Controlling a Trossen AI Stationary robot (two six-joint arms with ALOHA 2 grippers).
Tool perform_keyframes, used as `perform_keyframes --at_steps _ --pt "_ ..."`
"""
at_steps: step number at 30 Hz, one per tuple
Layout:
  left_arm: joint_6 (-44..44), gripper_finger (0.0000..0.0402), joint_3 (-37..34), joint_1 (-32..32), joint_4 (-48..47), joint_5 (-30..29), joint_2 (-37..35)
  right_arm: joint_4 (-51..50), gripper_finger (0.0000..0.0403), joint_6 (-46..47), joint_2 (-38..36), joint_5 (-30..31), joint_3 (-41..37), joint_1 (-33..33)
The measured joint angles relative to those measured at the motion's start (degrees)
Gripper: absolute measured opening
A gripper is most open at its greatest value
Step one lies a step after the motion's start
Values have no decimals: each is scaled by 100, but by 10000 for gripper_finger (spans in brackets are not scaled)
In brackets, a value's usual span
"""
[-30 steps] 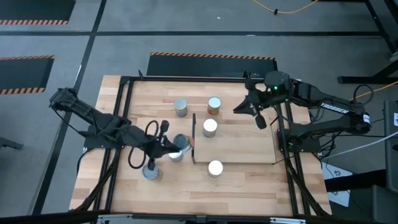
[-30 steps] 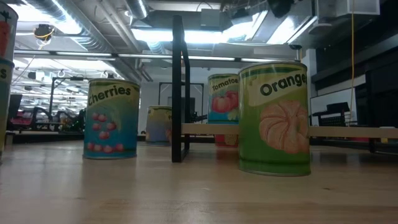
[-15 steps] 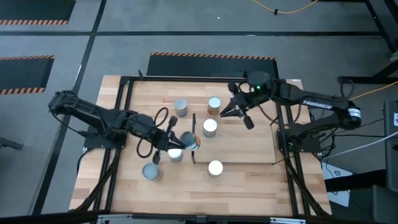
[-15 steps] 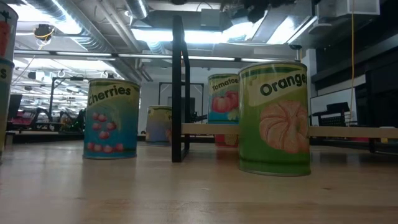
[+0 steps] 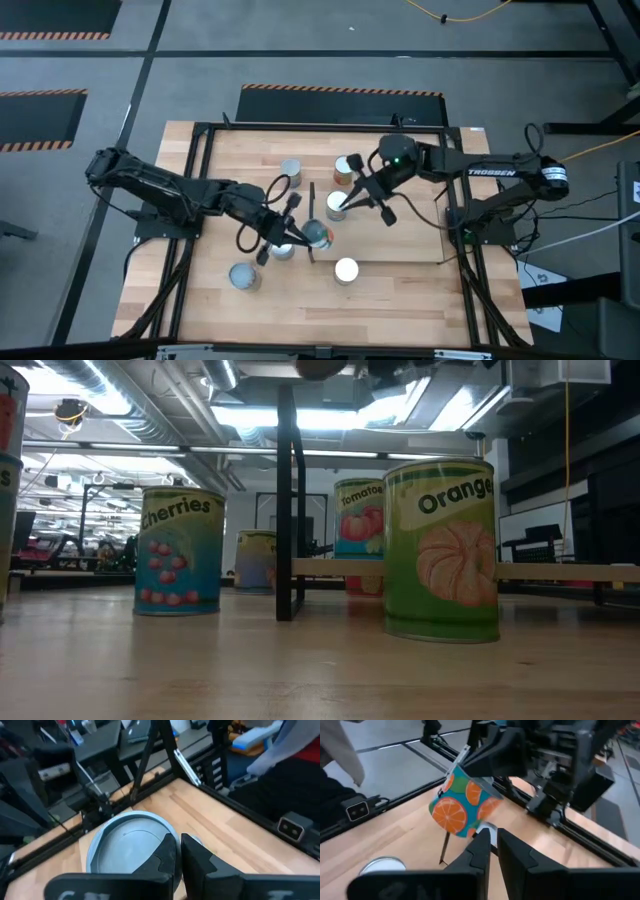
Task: Pick and place cans onto a shelf
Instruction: Put the small canned oranges on the shelf
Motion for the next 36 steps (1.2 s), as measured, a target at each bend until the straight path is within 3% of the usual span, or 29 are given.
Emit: perform_keyframes --at_steps 9,20,36 --pt "0 8 -2 131 673 175 563 -382 39 281 -22 93 -2 144" --pt "2 8 116 391 1657 767 1295 -2355 39 313 -1104 835 -2 148" --pt "50 8 2890 899 -402 1126 2889 -4271 39 644 -2819 1390 -3 146"
